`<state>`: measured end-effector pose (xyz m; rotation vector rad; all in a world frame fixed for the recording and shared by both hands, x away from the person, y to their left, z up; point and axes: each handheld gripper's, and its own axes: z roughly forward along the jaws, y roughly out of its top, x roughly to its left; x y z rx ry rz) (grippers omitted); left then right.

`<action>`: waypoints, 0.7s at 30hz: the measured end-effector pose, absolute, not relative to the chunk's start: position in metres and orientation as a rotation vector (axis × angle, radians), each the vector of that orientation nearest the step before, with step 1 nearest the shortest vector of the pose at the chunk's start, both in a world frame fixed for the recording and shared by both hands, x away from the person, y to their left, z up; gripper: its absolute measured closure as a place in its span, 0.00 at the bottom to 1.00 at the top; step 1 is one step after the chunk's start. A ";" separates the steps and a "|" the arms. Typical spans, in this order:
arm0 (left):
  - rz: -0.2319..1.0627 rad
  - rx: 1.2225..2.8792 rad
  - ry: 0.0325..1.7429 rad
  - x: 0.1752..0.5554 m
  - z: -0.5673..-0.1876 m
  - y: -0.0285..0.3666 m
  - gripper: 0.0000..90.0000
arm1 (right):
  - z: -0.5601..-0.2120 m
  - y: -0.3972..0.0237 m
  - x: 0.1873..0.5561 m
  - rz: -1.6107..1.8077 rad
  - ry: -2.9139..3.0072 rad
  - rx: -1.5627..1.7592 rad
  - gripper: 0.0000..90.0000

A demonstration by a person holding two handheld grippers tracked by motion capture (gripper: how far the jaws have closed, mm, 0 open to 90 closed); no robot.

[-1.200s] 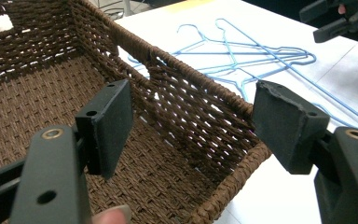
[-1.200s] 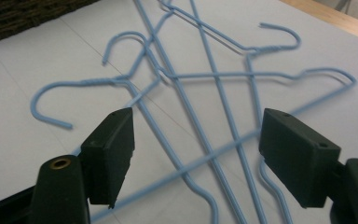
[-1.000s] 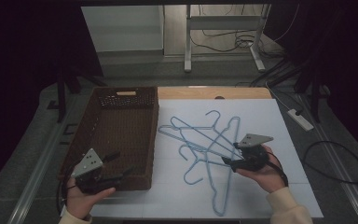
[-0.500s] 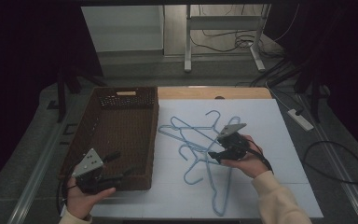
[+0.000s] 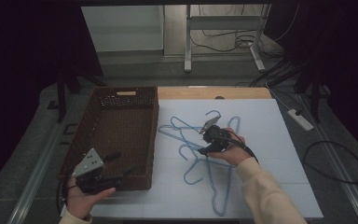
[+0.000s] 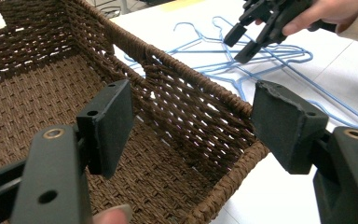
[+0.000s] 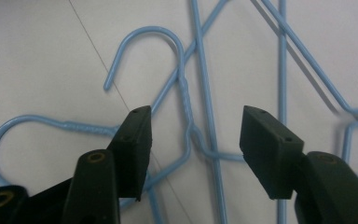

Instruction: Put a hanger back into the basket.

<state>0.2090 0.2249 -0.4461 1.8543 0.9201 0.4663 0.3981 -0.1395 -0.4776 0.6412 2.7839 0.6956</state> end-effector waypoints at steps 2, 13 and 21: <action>0.465 1.856 0.919 0.209 -0.446 0.225 0.33 | -0.480 -0.135 0.401 0.676 2.800 0.623 0.52; 0.461 1.860 0.917 0.209 -0.447 0.224 0.33 | -0.496 -0.118 0.409 0.529 2.871 0.531 0.63; 0.462 1.860 0.917 0.210 -0.446 0.224 0.33 | -0.493 -0.119 0.407 0.533 2.870 0.458 0.74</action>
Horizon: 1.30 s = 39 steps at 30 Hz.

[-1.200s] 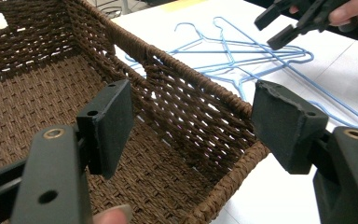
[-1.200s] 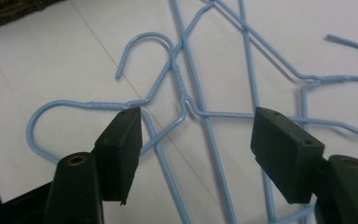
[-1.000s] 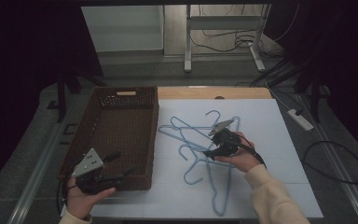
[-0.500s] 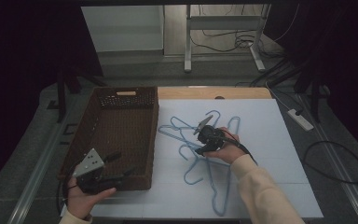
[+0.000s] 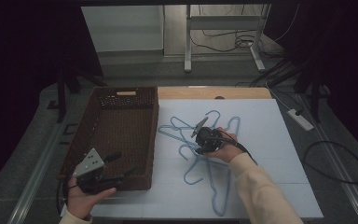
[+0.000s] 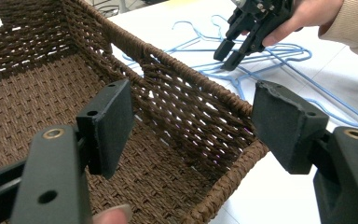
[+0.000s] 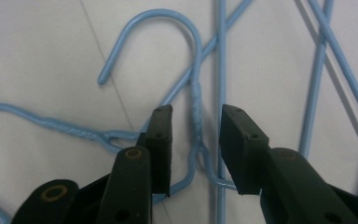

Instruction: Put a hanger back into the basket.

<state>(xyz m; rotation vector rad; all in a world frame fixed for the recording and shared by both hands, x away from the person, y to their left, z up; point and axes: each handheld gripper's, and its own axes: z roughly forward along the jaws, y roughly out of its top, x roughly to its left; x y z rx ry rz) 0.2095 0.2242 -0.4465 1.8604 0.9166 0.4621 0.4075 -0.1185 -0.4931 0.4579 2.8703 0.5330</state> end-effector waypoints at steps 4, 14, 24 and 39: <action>0.462 1.862 0.916 0.209 -0.447 0.224 0.33 | -0.495 -0.117 0.406 0.499 2.888 0.447 0.76; 0.463 1.862 0.915 0.209 -0.446 0.224 0.33 | -0.500 -0.113 0.409 0.456 2.931 0.457 0.89; 0.464 1.859 0.917 0.209 -0.446 0.225 0.33 | -0.494 -0.117 0.406 0.431 2.875 0.470 0.96; 0.466 1.859 0.908 0.208 -0.443 0.220 0.33 | -0.447 -0.167 0.381 0.775 2.692 0.687 0.96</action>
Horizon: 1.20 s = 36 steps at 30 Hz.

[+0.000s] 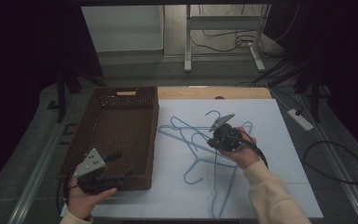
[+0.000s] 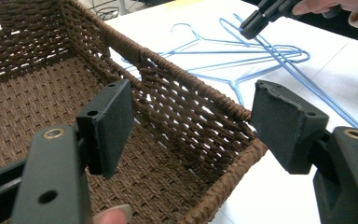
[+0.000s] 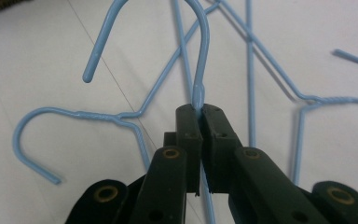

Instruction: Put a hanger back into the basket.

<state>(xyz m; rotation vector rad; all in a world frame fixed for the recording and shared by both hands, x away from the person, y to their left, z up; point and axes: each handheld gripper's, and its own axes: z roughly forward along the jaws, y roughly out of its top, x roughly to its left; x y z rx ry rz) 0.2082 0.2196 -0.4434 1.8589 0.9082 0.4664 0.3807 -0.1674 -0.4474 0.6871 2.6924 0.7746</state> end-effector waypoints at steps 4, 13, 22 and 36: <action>0.465 1.865 0.902 0.208 -0.442 0.217 0.33 | -0.443 -0.179 0.375 0.842 2.640 0.736 0.96; 0.460 1.866 0.896 0.207 -0.439 0.211 0.33 | -0.438 -0.192 0.367 0.971 2.564 0.793 0.96; 0.439 1.883 0.873 0.209 -0.433 0.197 0.33 | -0.436 -0.203 0.359 1.080 2.494 0.864 0.96; 0.379 1.936 0.845 0.221 -0.430 0.161 0.32 | -0.437 -0.206 0.356 1.131 2.456 0.892 0.96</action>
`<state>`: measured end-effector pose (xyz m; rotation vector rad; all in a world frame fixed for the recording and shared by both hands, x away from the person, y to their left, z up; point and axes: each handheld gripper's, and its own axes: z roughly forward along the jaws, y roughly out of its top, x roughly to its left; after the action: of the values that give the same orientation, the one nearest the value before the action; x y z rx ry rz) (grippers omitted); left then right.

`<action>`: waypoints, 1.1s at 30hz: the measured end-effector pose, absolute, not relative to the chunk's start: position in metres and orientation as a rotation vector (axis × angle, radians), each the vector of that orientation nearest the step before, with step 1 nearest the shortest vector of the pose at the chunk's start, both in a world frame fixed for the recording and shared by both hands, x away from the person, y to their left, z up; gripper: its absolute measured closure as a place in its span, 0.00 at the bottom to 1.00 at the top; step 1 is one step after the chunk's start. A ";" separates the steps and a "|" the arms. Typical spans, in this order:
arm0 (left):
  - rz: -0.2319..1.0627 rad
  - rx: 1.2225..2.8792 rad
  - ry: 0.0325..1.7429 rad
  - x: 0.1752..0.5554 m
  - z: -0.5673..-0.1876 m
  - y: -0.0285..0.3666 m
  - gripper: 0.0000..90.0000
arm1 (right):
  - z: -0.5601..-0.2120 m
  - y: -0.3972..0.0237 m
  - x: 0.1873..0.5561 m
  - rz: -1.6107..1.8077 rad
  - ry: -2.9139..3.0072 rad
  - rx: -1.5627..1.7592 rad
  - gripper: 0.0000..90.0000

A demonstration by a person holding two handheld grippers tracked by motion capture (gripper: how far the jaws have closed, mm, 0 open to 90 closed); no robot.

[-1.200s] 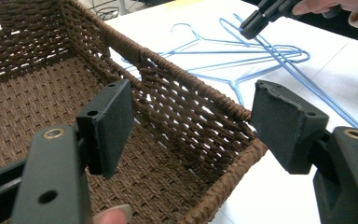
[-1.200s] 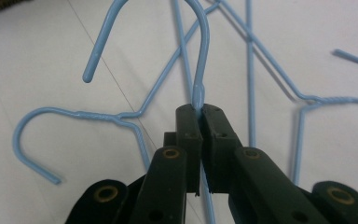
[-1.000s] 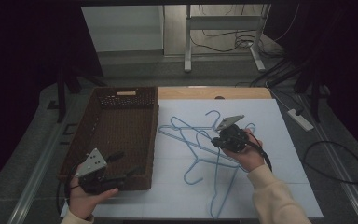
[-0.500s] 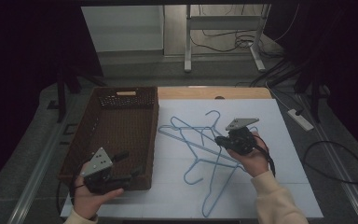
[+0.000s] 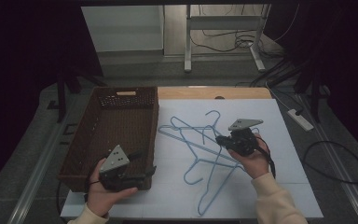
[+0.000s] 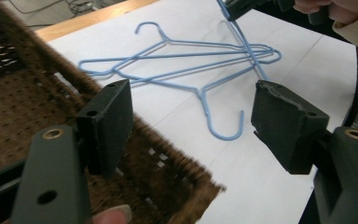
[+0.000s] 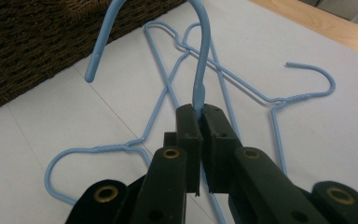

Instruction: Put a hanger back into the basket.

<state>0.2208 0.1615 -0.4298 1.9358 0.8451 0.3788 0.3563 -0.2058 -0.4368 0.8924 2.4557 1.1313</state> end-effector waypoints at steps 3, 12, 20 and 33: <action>0.369 1.951 0.837 0.223 -0.429 0.152 0.32 | -0.437 -0.205 0.356 1.136 2.453 0.895 0.96; 0.320 1.979 0.817 0.236 -0.431 0.123 0.32 | -0.434 -0.205 0.352 1.159 2.434 0.893 0.96; 0.279 2.003 0.813 0.243 -0.435 0.102 0.32 | -0.435 -0.205 0.352 1.164 2.423 0.901 0.96; 0.191 2.030 0.793 0.253 -0.446 0.068 0.32 | -0.435 -0.206 0.351 1.174 2.403 0.920 0.96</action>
<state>0.2530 0.0675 -0.4456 2.0297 0.7929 0.1909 0.3514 -0.2064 -0.4348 0.9195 2.4032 1.1744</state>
